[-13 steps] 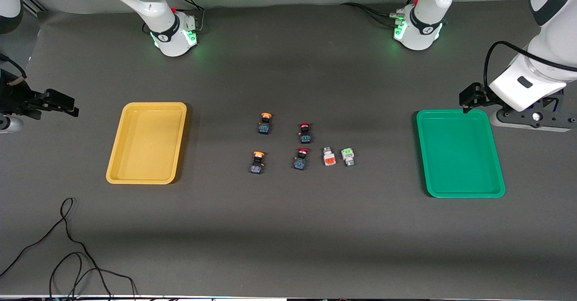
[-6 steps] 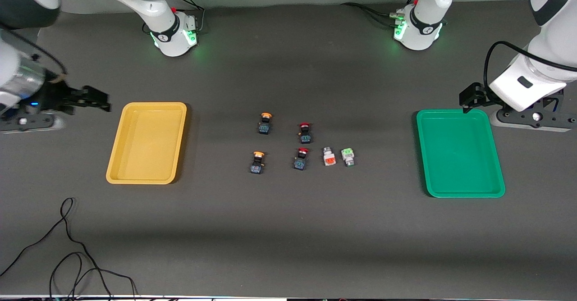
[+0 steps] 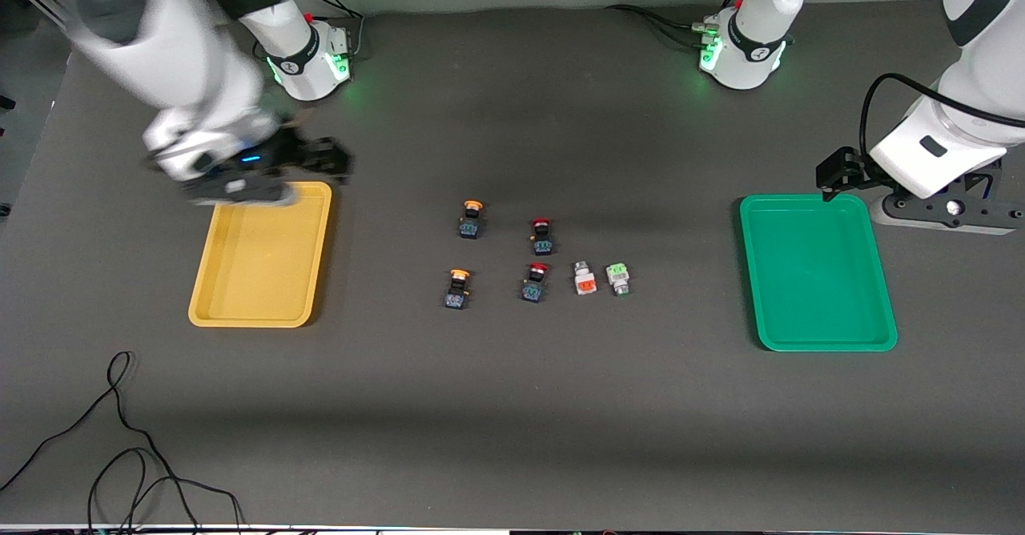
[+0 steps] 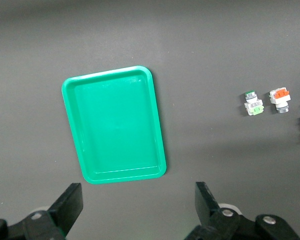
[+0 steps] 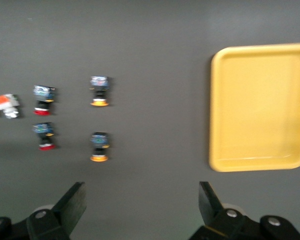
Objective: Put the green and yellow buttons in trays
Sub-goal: 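Reach the right gripper to an orange-capped button while the left gripper reaches the green-capped button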
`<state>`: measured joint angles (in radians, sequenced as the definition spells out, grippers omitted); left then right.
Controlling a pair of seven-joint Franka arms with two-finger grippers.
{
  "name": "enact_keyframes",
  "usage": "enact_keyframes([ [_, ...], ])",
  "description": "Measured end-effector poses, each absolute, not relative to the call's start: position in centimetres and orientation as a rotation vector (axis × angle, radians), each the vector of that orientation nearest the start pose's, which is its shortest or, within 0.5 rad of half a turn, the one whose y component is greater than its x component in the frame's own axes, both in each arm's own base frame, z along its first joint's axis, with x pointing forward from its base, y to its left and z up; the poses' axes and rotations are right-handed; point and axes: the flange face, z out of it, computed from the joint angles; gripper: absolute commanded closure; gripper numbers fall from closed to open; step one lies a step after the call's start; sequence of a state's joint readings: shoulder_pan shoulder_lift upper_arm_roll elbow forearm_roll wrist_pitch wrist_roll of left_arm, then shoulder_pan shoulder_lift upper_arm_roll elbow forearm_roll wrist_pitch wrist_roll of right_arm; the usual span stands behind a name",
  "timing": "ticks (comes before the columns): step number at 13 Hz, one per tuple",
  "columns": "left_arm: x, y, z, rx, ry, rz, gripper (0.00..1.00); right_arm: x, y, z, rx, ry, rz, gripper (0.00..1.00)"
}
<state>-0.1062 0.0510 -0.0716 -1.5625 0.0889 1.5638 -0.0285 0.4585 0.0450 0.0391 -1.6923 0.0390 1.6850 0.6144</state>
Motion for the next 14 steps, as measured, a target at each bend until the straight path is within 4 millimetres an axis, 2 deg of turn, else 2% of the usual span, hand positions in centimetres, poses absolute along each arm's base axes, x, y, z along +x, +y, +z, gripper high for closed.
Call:
enact_keyframes([
  [2,56.1,-9.2,59.8,-3.052,0.230,0.066,0.02,47.0,34.6,53.2,-3.123,0.257,0.087,0.00],
  [3,56.2,-9.3,59.6,-3.064,0.225,0.073,0.07,45.5,37.4,52.3,-3.120,0.286,0.083,0.00],
  [4,56.3,-9.6,59.3,-3.076,0.211,0.083,0.07,44.3,39.5,51.6,-3.121,0.303,0.084,0.00],
  [6,57.1,-10.7,57.9,-3.119,0.162,0.096,0.05,42.6,42.0,50.5,-3.132,0.286,0.096,0.00],
  [7,57.8,-11.5,56.6,-3.139,0.144,0.098,0.05,42.2,42.5,50.0,-3.135,0.276,0.099,0.00],
  [9,59.2,-14.2,52.4,-3.146,0.152,0.130,0.05,42.2,42.3,47.7,-3.129,0.283,0.089,0.00],
  [12,61.0,-19.0,44.5,-3.140,0.188,0.186,0.06,41.9,41.3,41.8,-3.109,0.302,0.055,0.00],
  [14,61.9,-21.6,39.5,-3.138,0.136,0.197,0.05,41.2,40.3,36.9,-3.085,0.311,0.015,0.00],
])
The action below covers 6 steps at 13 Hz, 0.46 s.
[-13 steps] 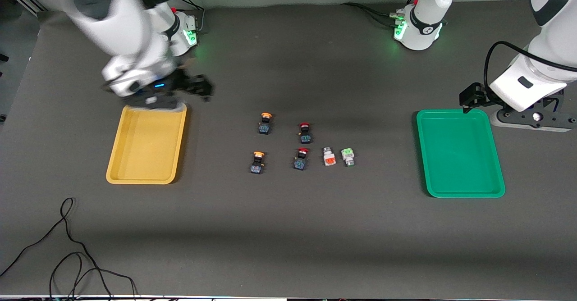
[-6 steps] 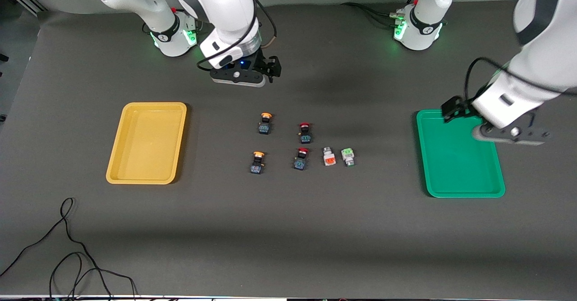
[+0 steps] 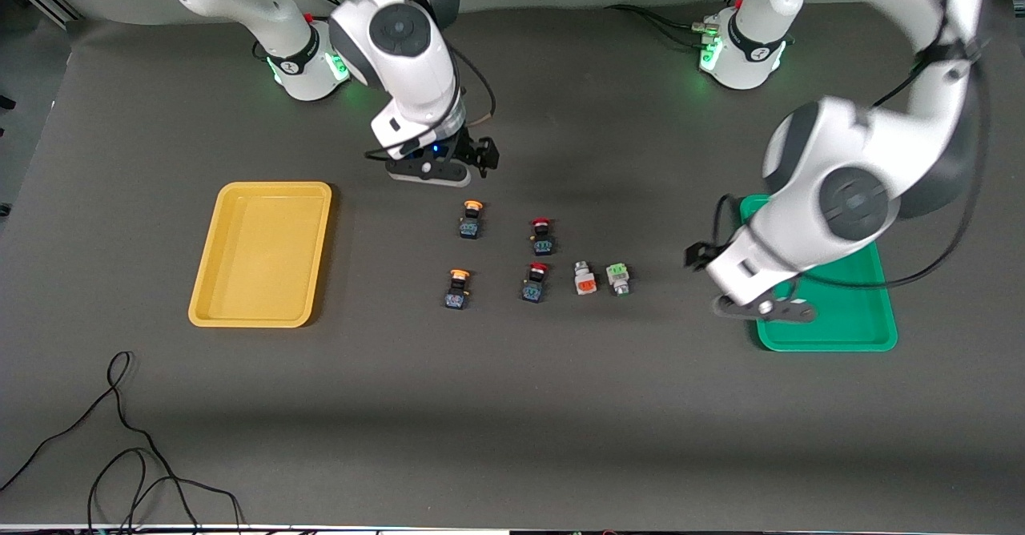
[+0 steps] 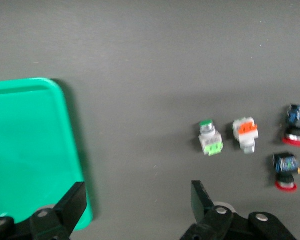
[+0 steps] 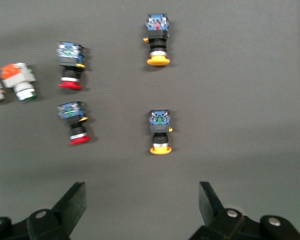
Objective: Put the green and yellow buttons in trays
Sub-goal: 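Reach the right gripper to an orange-capped button while the left gripper reaches the green-capped button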
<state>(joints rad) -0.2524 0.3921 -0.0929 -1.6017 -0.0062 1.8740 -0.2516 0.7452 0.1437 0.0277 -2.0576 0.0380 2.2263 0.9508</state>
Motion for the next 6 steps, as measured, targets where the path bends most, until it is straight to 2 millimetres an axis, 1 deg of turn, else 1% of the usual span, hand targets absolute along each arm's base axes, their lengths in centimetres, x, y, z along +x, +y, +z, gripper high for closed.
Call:
enact_keyframes([
  [2,62.0,-24.1,34.9,-3.125,0.102,0.221,0.05,40.5,39.1,31.7,-3.073,0.322,-0.009,0.00],
  [3,61.9,-24.9,32.6,-3.115,0.080,0.246,0.05,40.3,38.8,29.4,-3.073,0.326,-0.012,0.00],
  [4,61.9,-25.5,30.3,-3.106,0.062,0.274,0.01,40.5,38.8,27.5,-3.068,0.329,-0.020,0.00],
  [6,61.6,-26.4,26.4,-3.090,0.031,0.319,0.02,40.9,39.0,23.8,-3.049,0.335,-0.048,0.00],
])
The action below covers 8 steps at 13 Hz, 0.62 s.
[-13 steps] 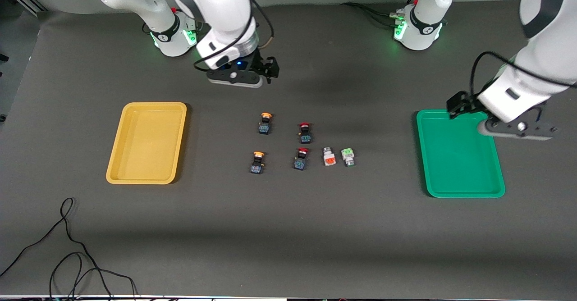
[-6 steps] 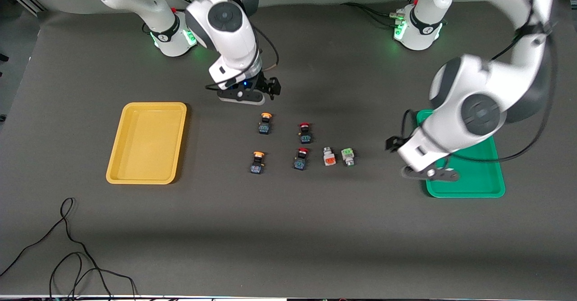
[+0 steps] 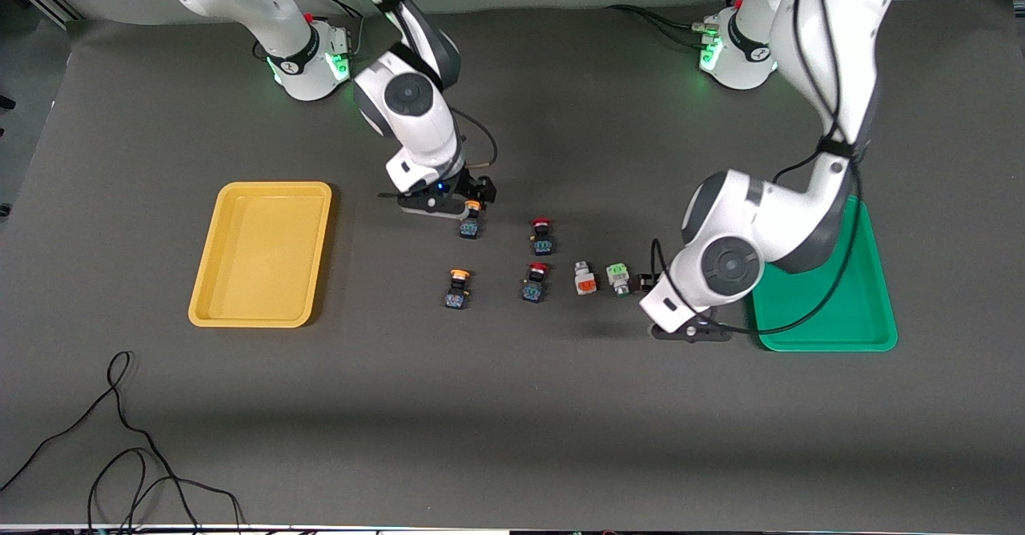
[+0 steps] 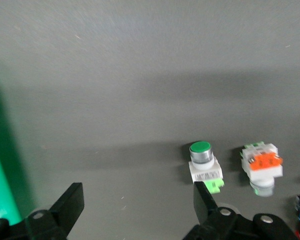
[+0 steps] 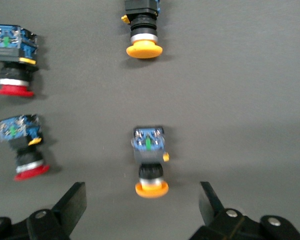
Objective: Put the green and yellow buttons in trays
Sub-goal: 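Reach the right gripper to an orange-capped button while the left gripper reaches the green-capped button, then grasp the orange-capped button with the right gripper while the left gripper grasps the green button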
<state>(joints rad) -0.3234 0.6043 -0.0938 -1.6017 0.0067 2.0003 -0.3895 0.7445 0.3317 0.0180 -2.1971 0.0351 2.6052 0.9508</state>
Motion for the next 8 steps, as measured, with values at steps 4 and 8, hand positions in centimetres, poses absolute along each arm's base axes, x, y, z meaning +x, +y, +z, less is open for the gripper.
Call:
enact_keyframes([
  [4,60.3,-29.9,22.3,-3.086,-0.067,0.304,0.02,42.6,38.3,18.3,-3.063,0.356,-0.070,0.03],
  [8,57.0,-33.5,17.6,-3.110,-0.084,0.228,0.03,43.5,39.0,17.6,-3.062,0.345,-0.088,0.64],
])
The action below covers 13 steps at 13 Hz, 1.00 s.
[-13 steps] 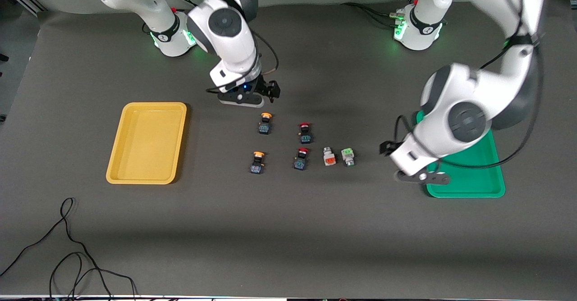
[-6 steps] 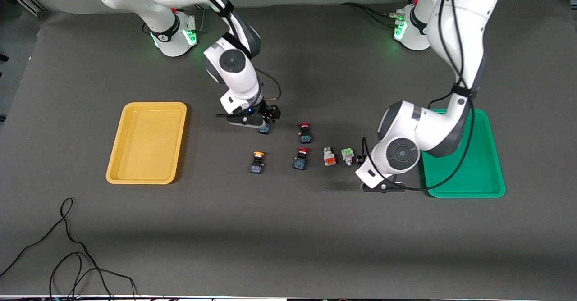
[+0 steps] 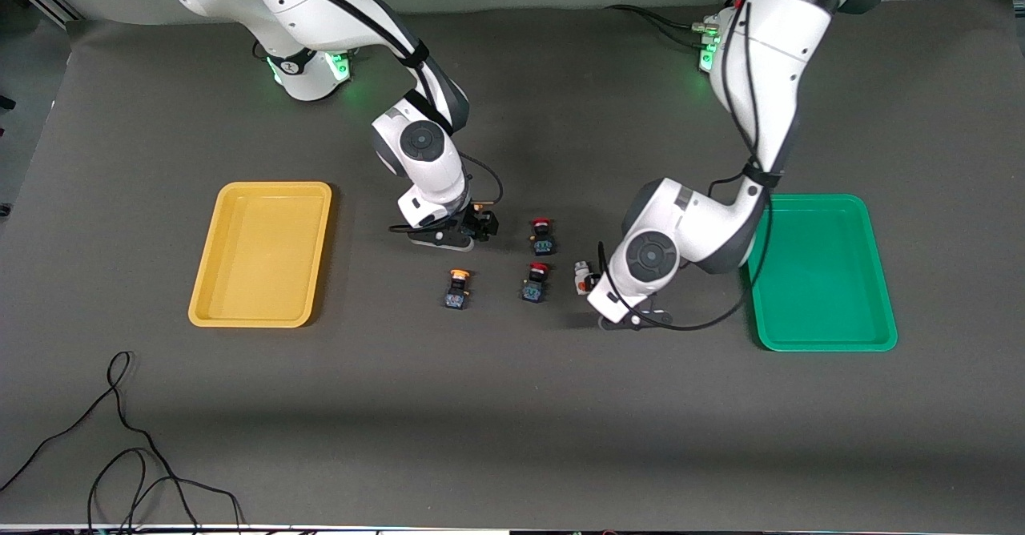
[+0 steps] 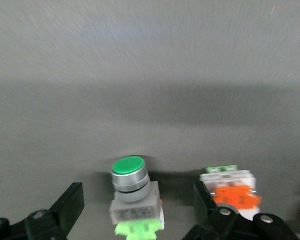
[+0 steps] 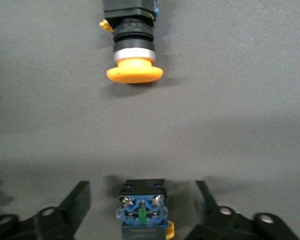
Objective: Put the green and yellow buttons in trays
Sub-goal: 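Grasp the orange-capped button with the right gripper while the left gripper grasps the green button, then place the orange button in the yellow tray while the left gripper fills the green tray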
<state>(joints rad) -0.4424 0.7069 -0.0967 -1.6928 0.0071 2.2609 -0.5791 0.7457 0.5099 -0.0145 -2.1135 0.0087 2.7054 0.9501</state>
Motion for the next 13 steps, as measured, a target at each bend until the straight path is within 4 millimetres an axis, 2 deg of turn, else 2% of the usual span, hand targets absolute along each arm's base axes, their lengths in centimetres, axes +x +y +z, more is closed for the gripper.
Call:
enact_keyframes([
  [1,56.4,-33.1,16.5,-3.111,-0.085,0.224,0.04,43.6,39.1,17.8,-3.060,0.342,-0.092,0.73],
  [2,56.2,-32.7,16.1,-3.113,-0.091,0.215,0.17,43.7,39.2,17.8,-3.058,0.341,-0.094,0.77],
  [3,56.2,-32.6,16.1,-3.115,-0.093,0.211,0.51,43.7,39.2,17.9,-3.058,0.340,-0.096,0.77],
  [4,56.3,-32.5,16.2,-3.115,-0.094,0.207,0.75,43.7,39.3,17.9,-3.057,0.340,-0.097,0.78],
  [5,56.4,-32.4,16.6,-3.115,-0.095,0.200,0.93,43.8,39.3,18.0,-3.056,0.339,-0.098,0.78],
  [6,56.5,-32.3,17.0,-3.116,-0.097,0.192,1.00,43.8,39.3,18.0,-3.057,0.338,-0.099,0.78],
  [9,56.9,-31.8,18.6,-3.108,-0.108,0.198,1.00,44.1,39.6,18.5,-3.071,0.316,-0.088,0.79],
  [10,57.0,-31.5,19.6,-3.096,-0.114,0.220,1.00,44.6,39.9,19.5,-3.097,0.291,-0.060,0.79],
  [11,57.3,-31.1,21.1,-3.082,-0.117,0.248,1.00,45.4,40.3,21.5,-3.125,0.267,-0.028,0.79],
  [13,58.7,-29.4,25.8,-3.052,-0.077,0.323,1.00,47.6,40.3,27.4,-3.171,0.220,0.021,0.79],
])
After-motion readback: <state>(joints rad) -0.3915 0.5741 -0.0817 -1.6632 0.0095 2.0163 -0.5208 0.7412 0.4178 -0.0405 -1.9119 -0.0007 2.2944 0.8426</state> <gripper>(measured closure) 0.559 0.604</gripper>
